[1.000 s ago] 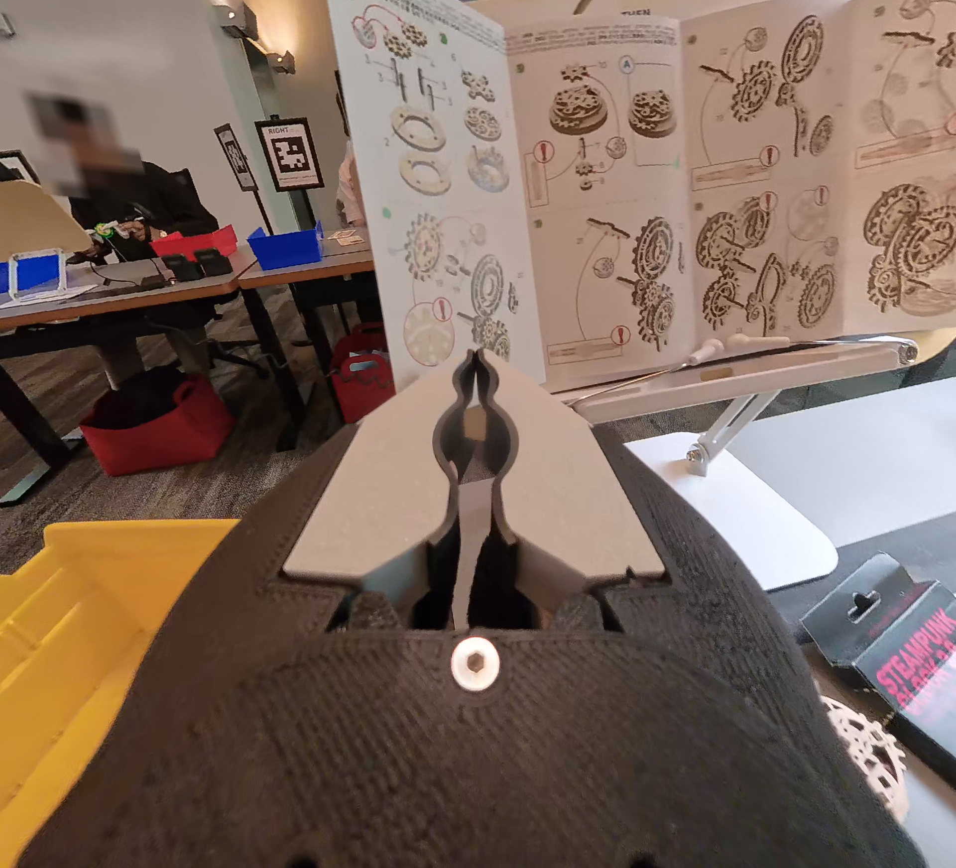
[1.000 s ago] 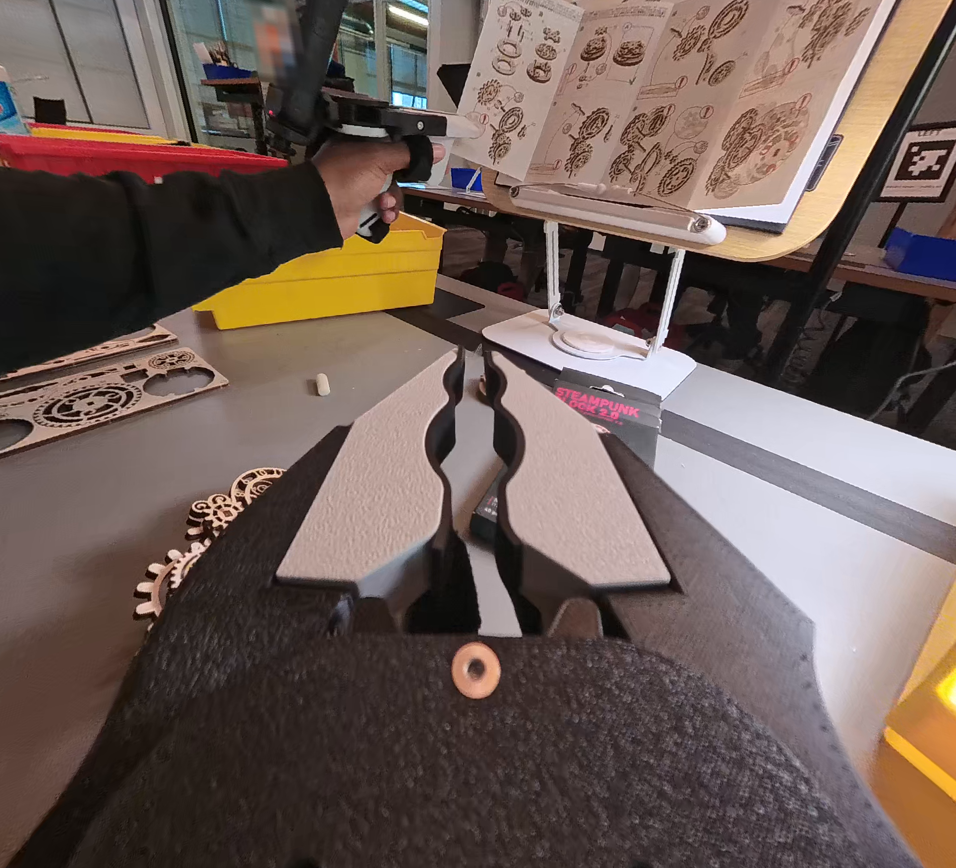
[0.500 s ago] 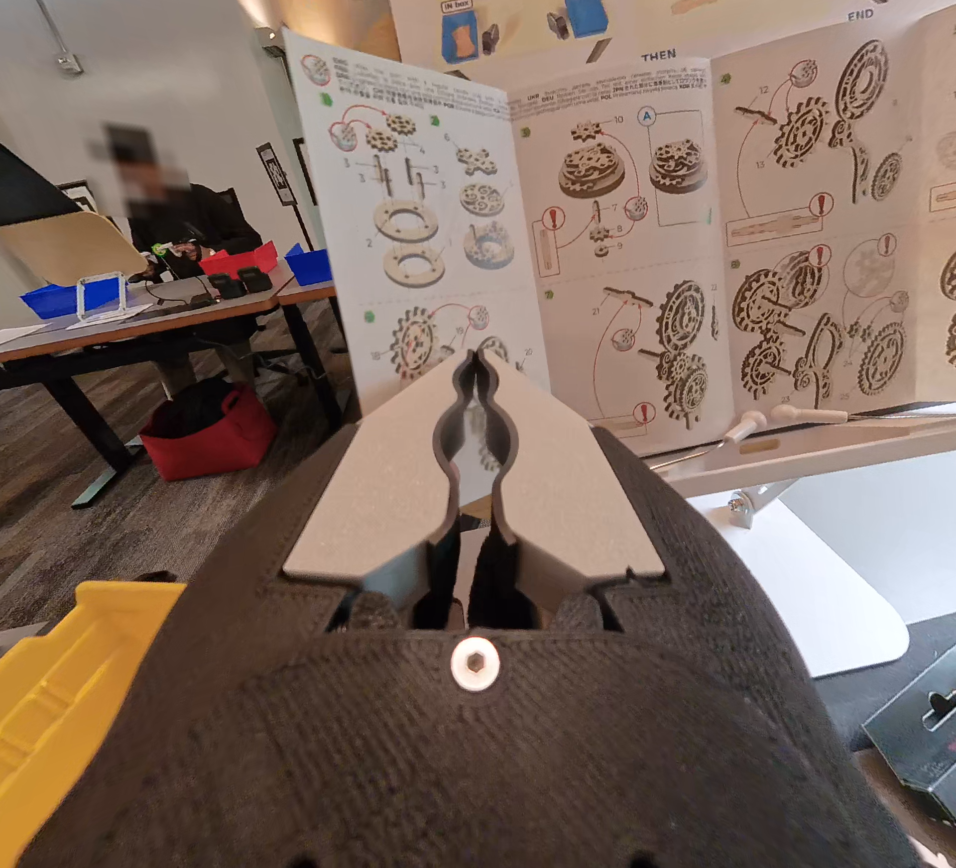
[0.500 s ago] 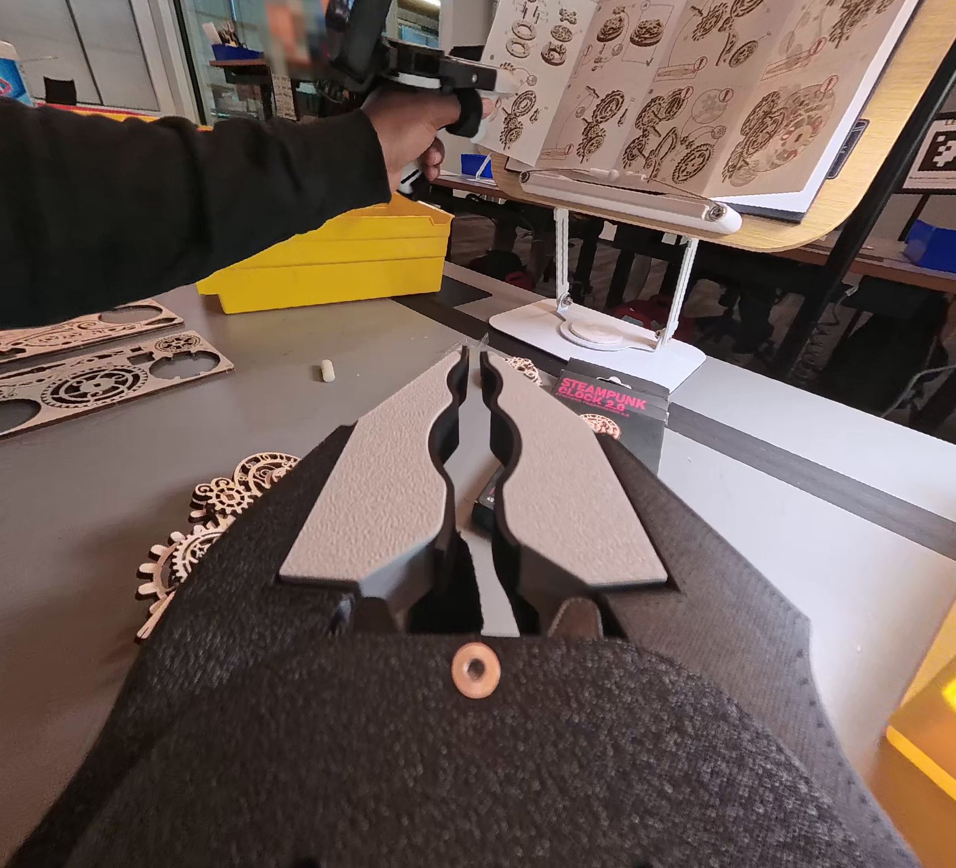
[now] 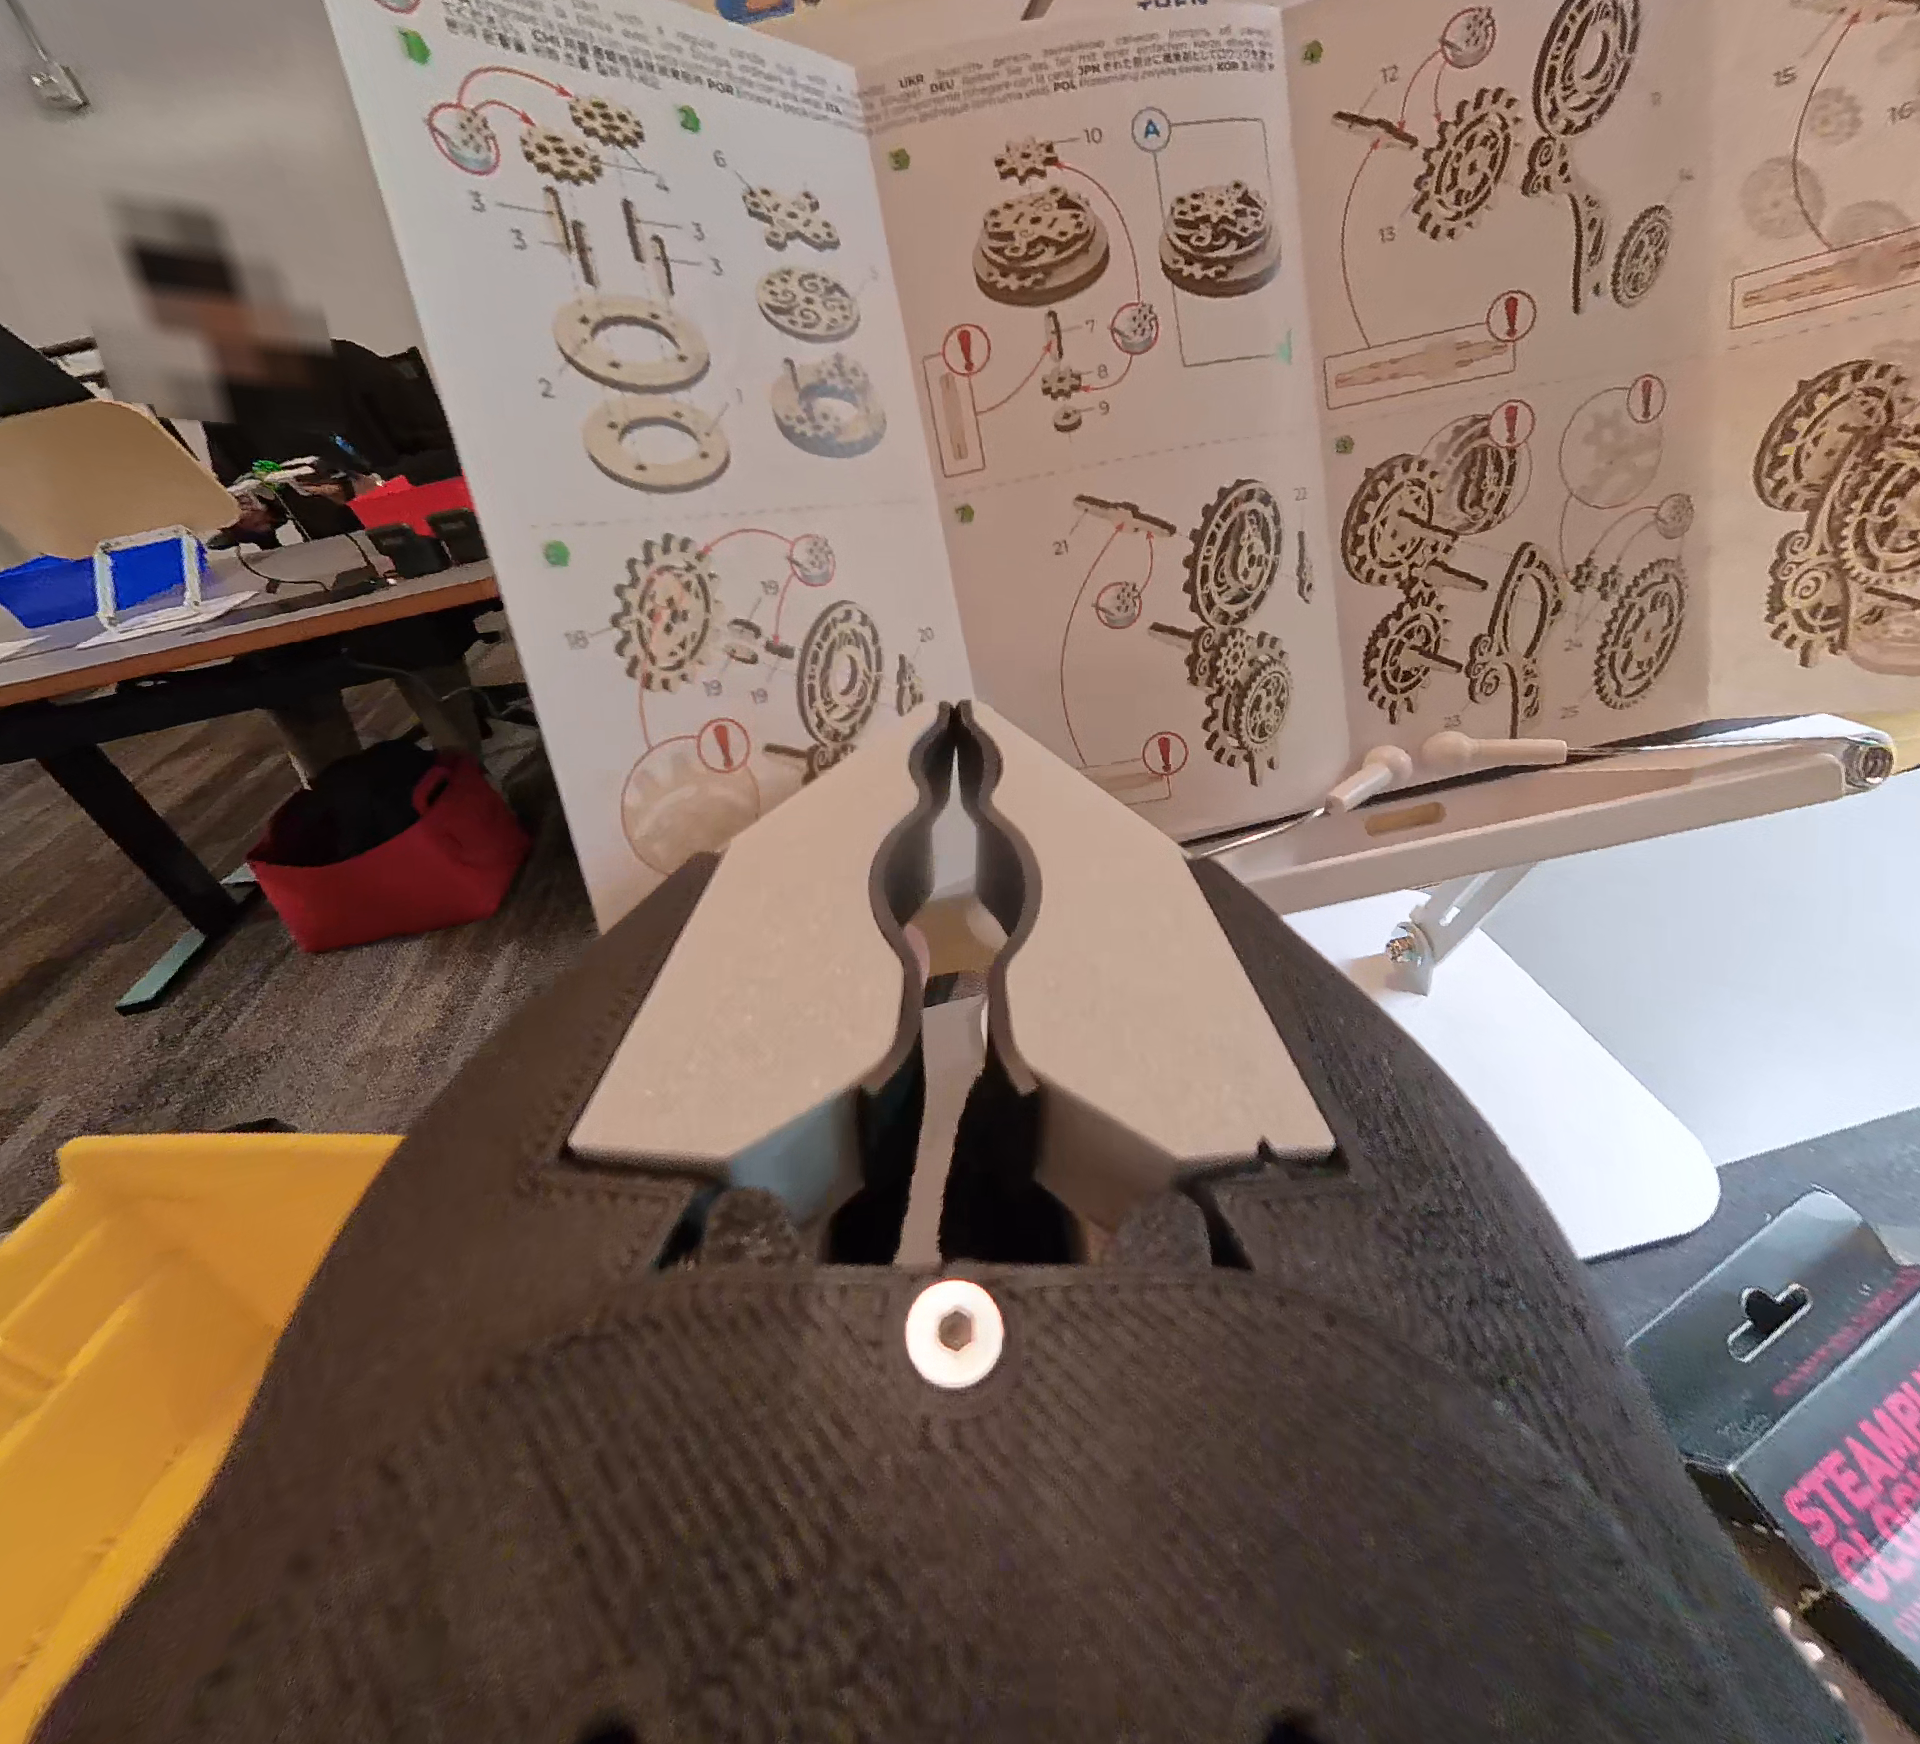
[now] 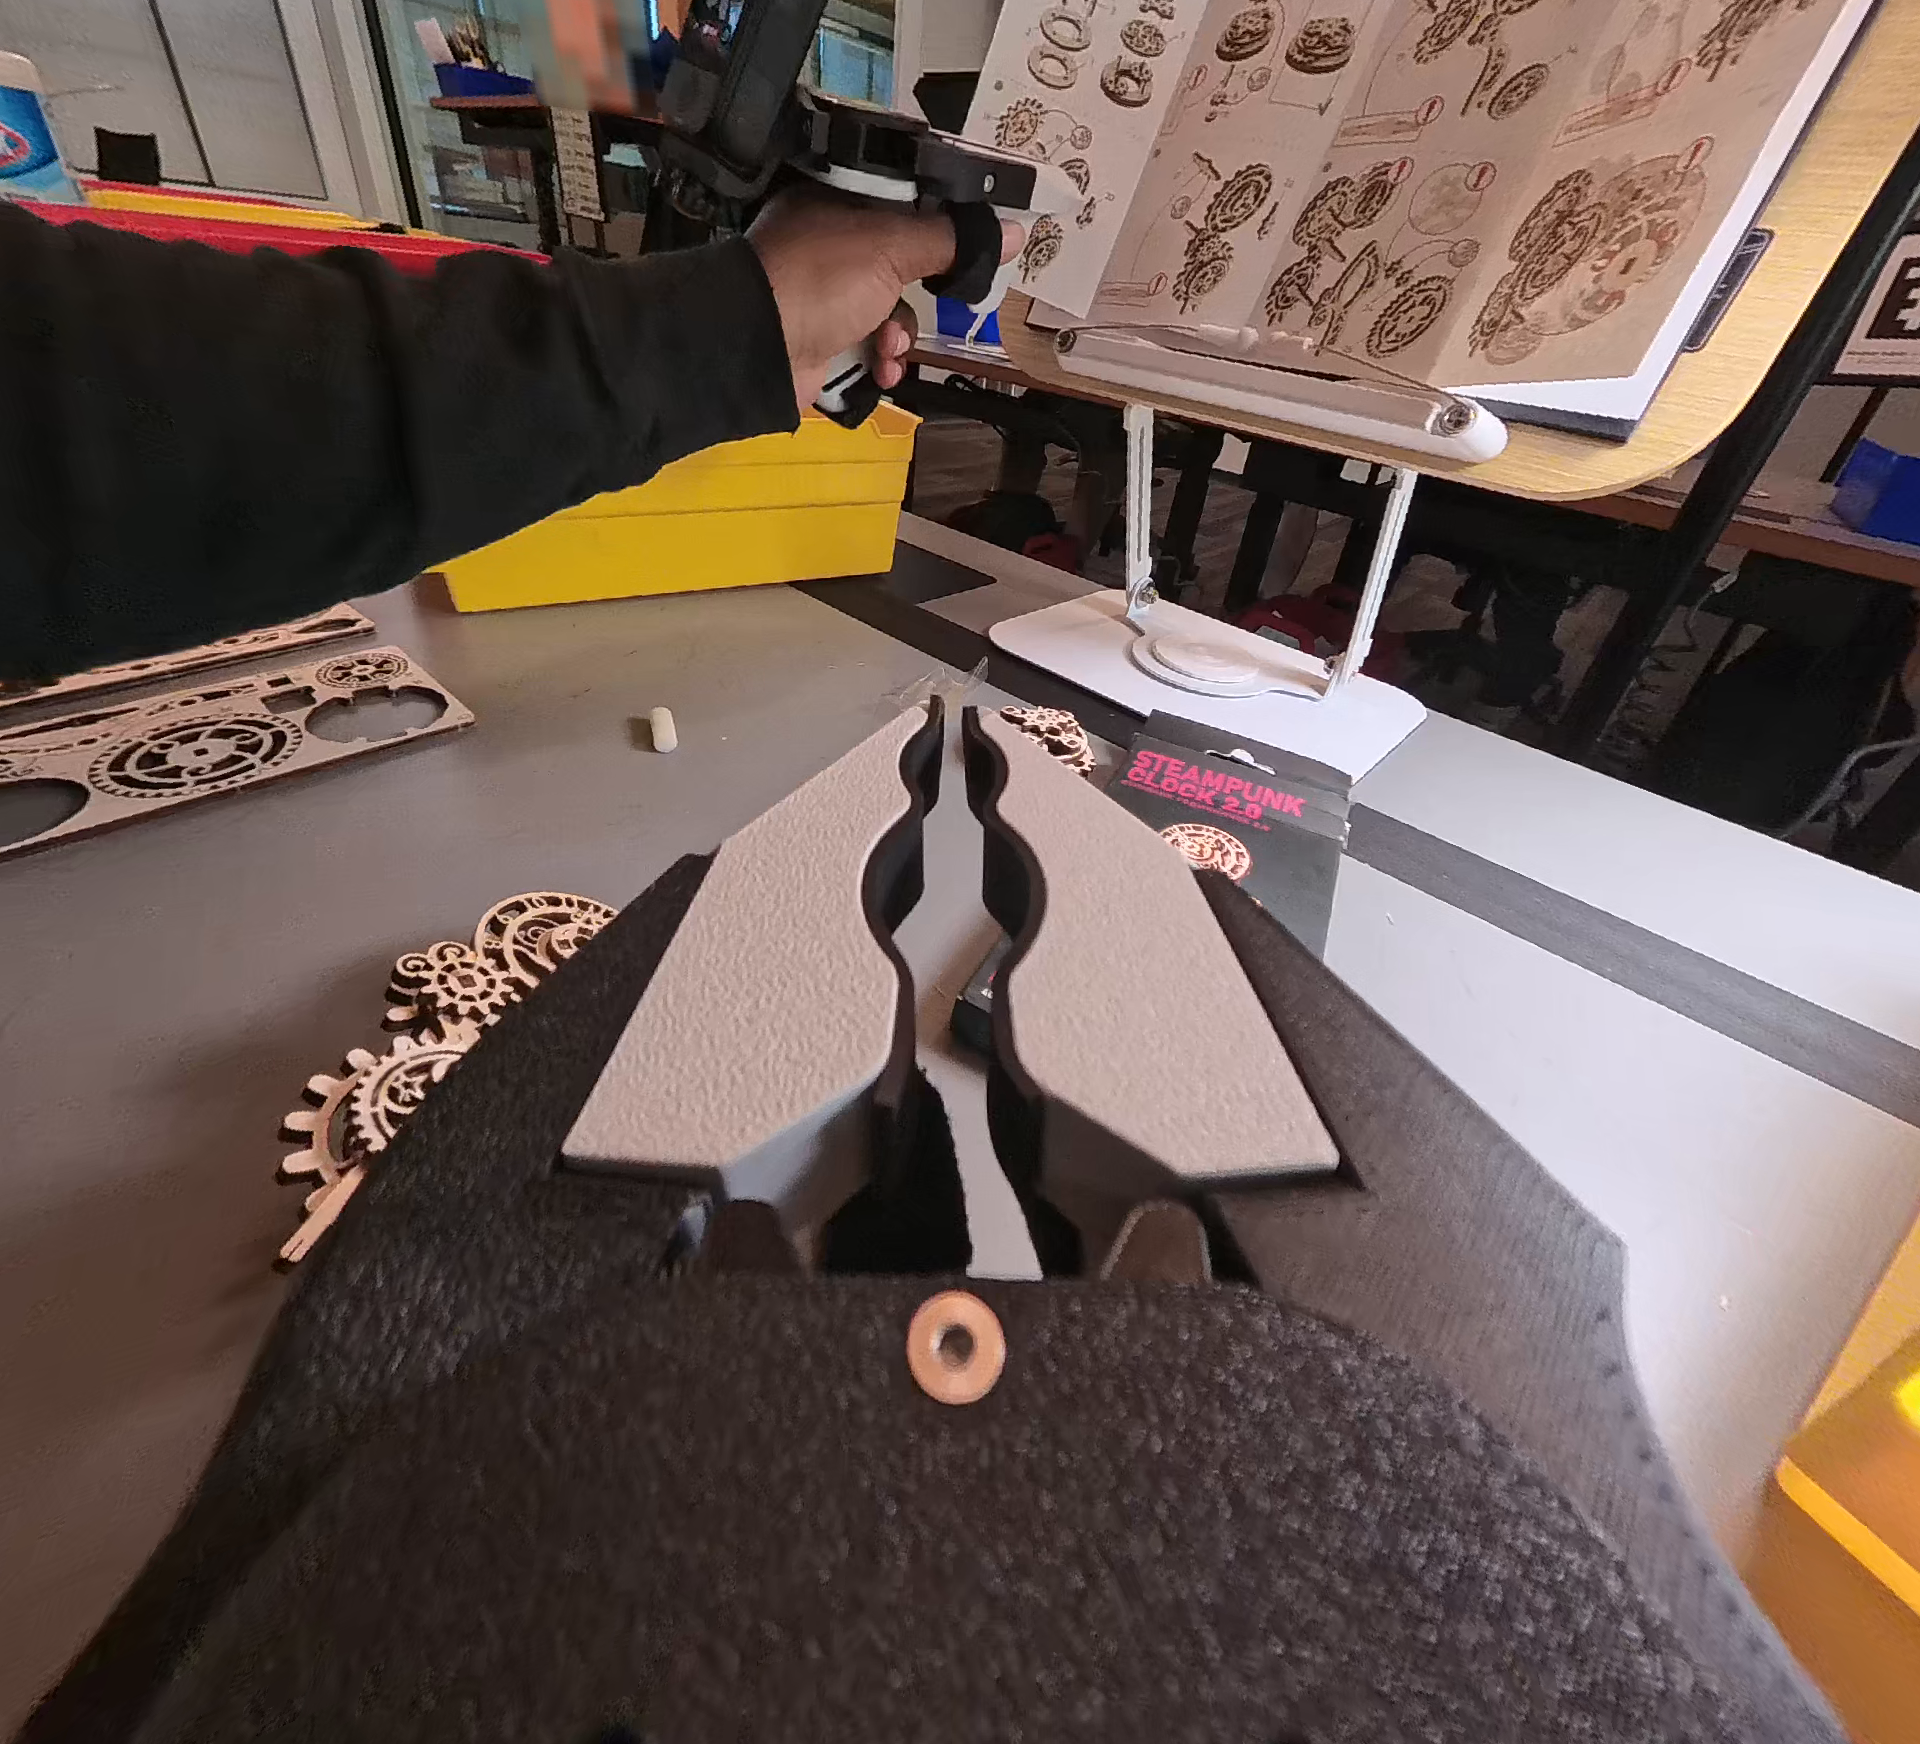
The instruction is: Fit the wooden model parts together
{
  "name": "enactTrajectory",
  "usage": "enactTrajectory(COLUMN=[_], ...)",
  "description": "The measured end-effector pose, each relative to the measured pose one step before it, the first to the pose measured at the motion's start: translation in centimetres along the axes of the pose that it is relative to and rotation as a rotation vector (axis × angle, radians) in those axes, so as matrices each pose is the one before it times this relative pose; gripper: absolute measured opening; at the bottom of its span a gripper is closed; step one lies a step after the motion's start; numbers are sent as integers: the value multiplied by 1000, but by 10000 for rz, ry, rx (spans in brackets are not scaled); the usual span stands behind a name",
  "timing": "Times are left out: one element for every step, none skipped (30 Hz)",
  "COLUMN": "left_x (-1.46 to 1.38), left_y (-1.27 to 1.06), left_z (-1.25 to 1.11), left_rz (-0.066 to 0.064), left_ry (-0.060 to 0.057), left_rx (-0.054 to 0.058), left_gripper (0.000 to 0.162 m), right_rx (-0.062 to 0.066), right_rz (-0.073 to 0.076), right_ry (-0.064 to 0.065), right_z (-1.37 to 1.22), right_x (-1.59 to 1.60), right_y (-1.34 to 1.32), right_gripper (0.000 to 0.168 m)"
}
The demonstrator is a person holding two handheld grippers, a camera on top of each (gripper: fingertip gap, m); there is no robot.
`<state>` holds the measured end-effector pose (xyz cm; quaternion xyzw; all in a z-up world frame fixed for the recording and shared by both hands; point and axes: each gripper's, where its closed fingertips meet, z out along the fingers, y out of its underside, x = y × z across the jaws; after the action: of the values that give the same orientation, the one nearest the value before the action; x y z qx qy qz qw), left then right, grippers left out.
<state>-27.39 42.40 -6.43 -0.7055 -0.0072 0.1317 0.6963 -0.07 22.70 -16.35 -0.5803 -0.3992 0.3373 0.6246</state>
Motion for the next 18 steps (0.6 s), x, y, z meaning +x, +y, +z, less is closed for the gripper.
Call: enactTrajectory(left_x=[-177, -366, -548, -645, -622, -526, -433, -336, -217, -96, -27, 56, 119, 186, 290, 409, 539, 639], left_y=[-146, -257, -351, -301, -240, -244, -256, -138, -5, 55, 137, 163, 152, 130, 73, 58, 61, 52], left_z=[-143, -131, -138, -119, -82, -86, -117, -99, -79, -68, -67, -61, -82, -95, -106, -92, -59, -20], left_rz=[107, 57, -23, -92, -135, -138, -55, 65, 102, 68, 23, -28, -65, -54, -17, 4, 9, 14], left_ry=[-102, -114, -119, -108, -67, -25, -27, -55, -43, -21, -3, 26, 50, 56, 75, 102, 132, 156], left_rx=[18, 37, 57, 7, -31, -3, 48, 18, -11, -2, -26, -30, -16, -9, 13, 21, 8, 7], left_gripper=[0, 0, 0, 0, 0, 0, 0, 0, 0, 0, 0, 0, 0, 0, 0, 0, 0, 0], right_rx=[7, -6, -1, 1, -1, -3, -11, -13, -3, -1, -5, -10, -21, -35, -30, -15, -6, -8], right_rz=[-22, -12, 2, 14, 19, 16, 3, -16, -28, -24, -18, -3, 20, 42, 49, 46, 45, 32], right_ry=[-6, 0, -1, -5, -3, -11, -18, -10, -7, 8, 15, 25, 10, 7, 10, -9, -7, -5], right_z=[-22, -31, -18, -8, 0, 16, 19, 35, 11, 8, -3, -11, -6, -6, -3, 3, 15, 17], right_x=[-24, 0, 8, 12, 7, -14, -44, -48, -54, -22, 9, 28, 18, 38, 38, 27, 15, 13], right_y=[-24, -3, -8, -8, -16, 5, 34, 24, 7, 6, 14, 12, 22, 46, 38, 19, 23, 25], right_gripper=[2, 2, 2, 2, 2, 2, 2, 2, 2, 2, 2, 2, 2, 2, 2, 2, 2, 2])
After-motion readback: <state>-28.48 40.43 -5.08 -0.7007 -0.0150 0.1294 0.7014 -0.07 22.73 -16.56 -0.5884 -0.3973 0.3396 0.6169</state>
